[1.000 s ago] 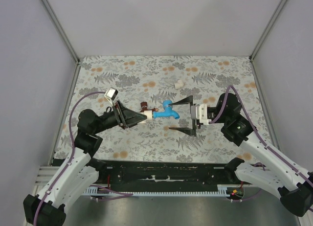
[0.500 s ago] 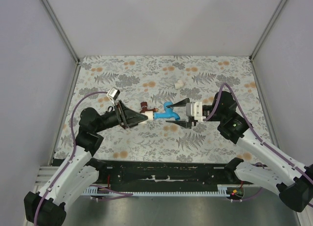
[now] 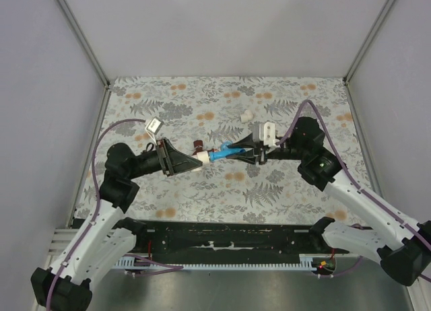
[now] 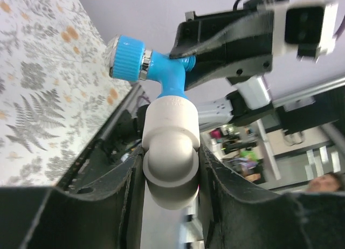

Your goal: Install the water faucets

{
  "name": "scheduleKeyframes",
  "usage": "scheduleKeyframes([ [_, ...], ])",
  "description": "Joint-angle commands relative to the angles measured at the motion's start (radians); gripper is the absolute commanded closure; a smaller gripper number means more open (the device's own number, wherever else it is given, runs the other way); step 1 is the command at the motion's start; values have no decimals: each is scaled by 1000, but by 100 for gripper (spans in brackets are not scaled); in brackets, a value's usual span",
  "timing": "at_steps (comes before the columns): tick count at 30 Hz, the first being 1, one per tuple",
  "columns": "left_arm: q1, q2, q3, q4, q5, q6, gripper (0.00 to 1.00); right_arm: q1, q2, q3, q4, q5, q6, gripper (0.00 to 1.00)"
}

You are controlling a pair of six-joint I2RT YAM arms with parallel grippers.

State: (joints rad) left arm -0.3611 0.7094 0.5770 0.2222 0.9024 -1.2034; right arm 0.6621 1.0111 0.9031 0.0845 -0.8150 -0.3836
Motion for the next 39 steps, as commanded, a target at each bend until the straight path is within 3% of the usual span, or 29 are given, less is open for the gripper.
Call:
scheduleKeyframes([
  [1, -18, -74, 107, -76, 130, 492, 98, 2, 90, 112, -175, -30, 263, 85],
  [5, -16, -111, 112, -152, 194, 767, 98, -7, 152, 126, -170, -105, 487, 85],
  [10, -16, -162, 150, -371, 135, 1122, 98, -54, 222, 132, -161, -177, 707, 86],
  [14, -18, -197, 138, -405, 75, 1232, 98, -87, 268, 129, -169, -181, 762, 85],
  [17, -18, -218, 107, -393, 56, 1229, 98, -102, 284, 137, -169, -173, 762, 72],
  [20, -18, -246, 58, -348, 43, 1152, 98, -104, 262, 145, -147, -153, 711, 54],
  [23, -18, -292, -8, -232, -19, 982, 98, -104, 192, 138, -141, -90, 611, 29],
  [28, -18, -327, -77, -113, -120, 695, 98, -102, 60, 119, -218, -1, 350, 2],
  [34, -15, -231, -78, -94, -189, 388, 98, -102, -81, 31, -212, 16, 129, 2],
  [39, -18, -156, -124, 121, -155, 139, 98, -94, -138, -52, -167, 77, 89, 2],
])
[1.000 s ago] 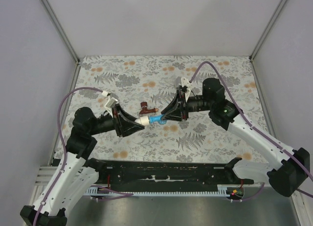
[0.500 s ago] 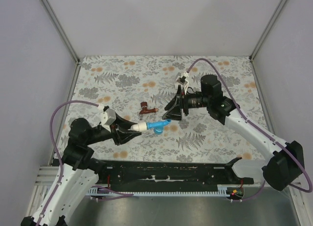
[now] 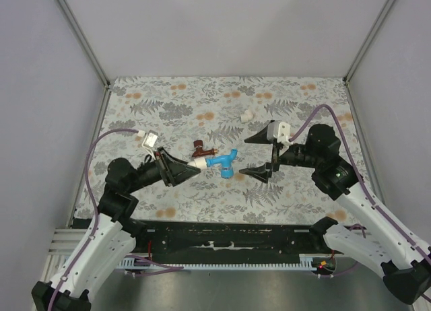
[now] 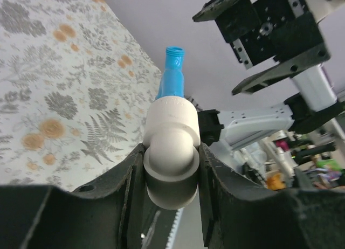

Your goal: Install the water faucets

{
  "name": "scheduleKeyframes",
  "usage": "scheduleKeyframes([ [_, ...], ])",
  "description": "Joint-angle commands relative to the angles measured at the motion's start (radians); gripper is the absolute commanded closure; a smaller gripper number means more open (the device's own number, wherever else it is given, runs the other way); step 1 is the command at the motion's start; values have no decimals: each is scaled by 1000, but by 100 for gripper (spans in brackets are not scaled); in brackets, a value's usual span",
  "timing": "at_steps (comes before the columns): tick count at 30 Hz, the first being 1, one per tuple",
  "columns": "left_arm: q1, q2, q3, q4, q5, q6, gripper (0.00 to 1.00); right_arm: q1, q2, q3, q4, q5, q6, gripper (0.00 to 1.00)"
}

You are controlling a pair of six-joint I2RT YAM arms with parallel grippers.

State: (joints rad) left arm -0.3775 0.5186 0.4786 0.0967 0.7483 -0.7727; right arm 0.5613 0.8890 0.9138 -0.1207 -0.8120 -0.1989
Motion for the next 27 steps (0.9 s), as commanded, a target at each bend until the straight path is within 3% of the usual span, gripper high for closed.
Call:
scheduleKeyframes([
  [1, 0, 41, -38, 308, -1, -334, 98, 6, -24, -81, 53, 76, -83, 2],
  [6, 0, 76, -35, 351, -7, -405, 98, 18, -67, -179, 207, 53, -45, 2],
  [20, 0, 146, 35, 271, 43, -481, 98, 48, -151, -211, 141, 145, -169, 2],
  [27, -1, 190, 95, 189, 62, -447, 98, 49, -197, -276, 225, 194, -269, 2],
])
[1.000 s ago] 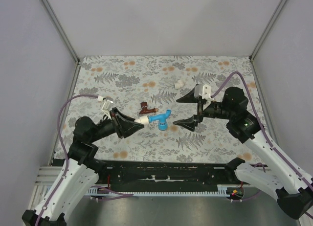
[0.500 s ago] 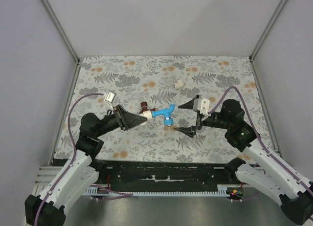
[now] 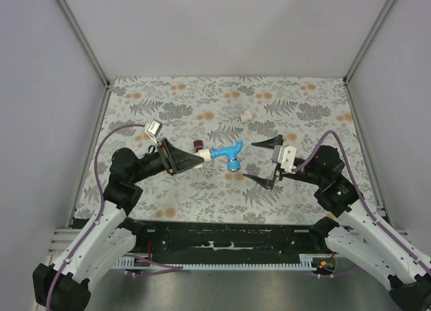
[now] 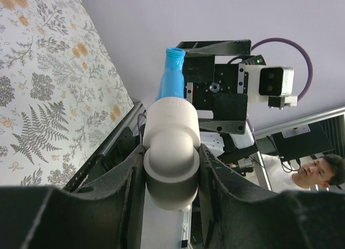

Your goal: Install the water faucets

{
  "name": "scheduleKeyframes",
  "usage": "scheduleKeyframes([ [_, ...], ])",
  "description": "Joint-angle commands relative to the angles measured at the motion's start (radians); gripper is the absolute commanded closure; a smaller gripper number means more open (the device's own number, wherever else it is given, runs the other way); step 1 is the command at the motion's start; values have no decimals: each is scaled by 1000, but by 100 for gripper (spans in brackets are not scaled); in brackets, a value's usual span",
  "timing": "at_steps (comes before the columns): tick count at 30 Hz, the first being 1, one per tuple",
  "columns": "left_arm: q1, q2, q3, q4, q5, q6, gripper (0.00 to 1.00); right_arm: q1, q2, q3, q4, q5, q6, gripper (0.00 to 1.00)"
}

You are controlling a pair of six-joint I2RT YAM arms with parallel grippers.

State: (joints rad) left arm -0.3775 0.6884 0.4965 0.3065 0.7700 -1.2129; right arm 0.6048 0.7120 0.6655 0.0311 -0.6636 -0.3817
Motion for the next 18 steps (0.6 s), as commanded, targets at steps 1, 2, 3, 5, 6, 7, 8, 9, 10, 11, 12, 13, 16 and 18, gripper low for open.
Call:
scheduleKeyframes([
  [1, -1, 28, 85, -24, 54, -5, 98, 6, -20, -29, 78, 44, -104, 2],
  [2, 0, 34, 91, -29, 63, -14, 98, 6, -19, -26, 82, 39, -127, 2],
  [3, 0, 42, 102, -47, 71, -23, 98, 7, -19, -27, 84, 32, -147, 2],
  [5, 0, 62, 128, -92, 98, -27, 98, 10, -14, -26, 90, 13, -195, 2],
  [6, 2, 75, 138, -108, 112, -25, 98, 13, -11, -26, 95, 4, -213, 2],
  [7, 0, 89, 151, -124, 129, -27, 98, 15, -8, -24, 99, -1, -235, 2],
  [8, -1, 102, 160, -127, 140, -34, 98, 15, -6, -26, 101, -11, -261, 2],
  [9, 0, 111, 165, -127, 146, -42, 98, 16, 0, -26, 104, -16, -294, 2],
  [10, 0, 120, 169, -127, 152, -48, 98, 19, 3, -24, 104, -13, -318, 2],
  [11, -1, 128, 175, -127, 160, -50, 98, 20, 6, -23, 102, -11, -333, 2],
  [12, 0, 137, 185, -127, 167, -50, 98, 20, 9, -17, 98, -14, -353, 2],
  [13, 2, 140, 188, -127, 170, -51, 98, 18, 12, -14, 95, -16, -365, 2],
  [16, 0, 152, 205, -127, 180, -53, 98, 23, 30, 0, 99, -33, -394, 2],
  [18, 2, 160, 217, -127, 190, -54, 98, 27, 49, 8, 105, -50, -398, 2],
])
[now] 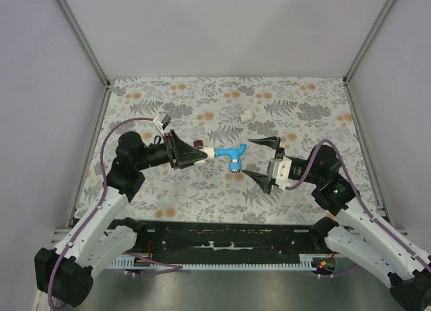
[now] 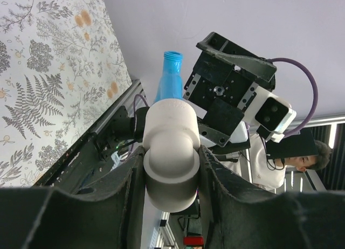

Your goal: Install the water faucets

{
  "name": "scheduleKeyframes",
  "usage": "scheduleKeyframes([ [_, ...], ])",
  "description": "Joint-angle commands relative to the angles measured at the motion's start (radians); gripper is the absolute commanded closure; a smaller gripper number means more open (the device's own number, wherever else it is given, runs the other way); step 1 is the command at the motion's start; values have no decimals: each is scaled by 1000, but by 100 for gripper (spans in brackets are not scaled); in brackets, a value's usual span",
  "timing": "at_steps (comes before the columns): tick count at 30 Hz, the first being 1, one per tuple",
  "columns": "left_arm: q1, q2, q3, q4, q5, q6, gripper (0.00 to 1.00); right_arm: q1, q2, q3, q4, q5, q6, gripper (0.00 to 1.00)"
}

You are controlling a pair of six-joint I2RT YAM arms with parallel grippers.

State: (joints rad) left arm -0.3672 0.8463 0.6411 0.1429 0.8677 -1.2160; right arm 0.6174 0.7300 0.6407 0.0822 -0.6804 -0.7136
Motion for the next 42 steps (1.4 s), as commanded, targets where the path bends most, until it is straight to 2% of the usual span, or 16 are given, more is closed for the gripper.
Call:
scheduleKeyframes([
  [1, -10, 10, 78, 37, 97, -53, 98, 18, 40, 31, 57, -36, -72, 2],
  [7, -10, 20, 101, 35, 108, -57, 98, 47, 57, 28, 62, -24, -109, 2],
  [18, -9, 65, 124, 32, 155, -47, 98, 105, 51, 45, -81, 103, -213, 2],
  [23, -9, 63, 135, 11, 163, -28, 98, 122, 81, 76, -133, 130, -208, 7],
  [30, -10, 45, 115, -19, 148, -1, 98, 123, 77, 90, -63, 91, -66, 29],
  [35, -12, 36, 108, -45, 126, 50, 98, 123, 89, 99, 1, 56, 100, 49],
  [37, -10, 33, 115, -75, 119, 102, 98, 124, 103, 106, 31, 58, 207, 57],
  [42, -10, 17, 126, -180, 82, 268, 98, 123, 137, 103, 132, 96, 533, 70],
])
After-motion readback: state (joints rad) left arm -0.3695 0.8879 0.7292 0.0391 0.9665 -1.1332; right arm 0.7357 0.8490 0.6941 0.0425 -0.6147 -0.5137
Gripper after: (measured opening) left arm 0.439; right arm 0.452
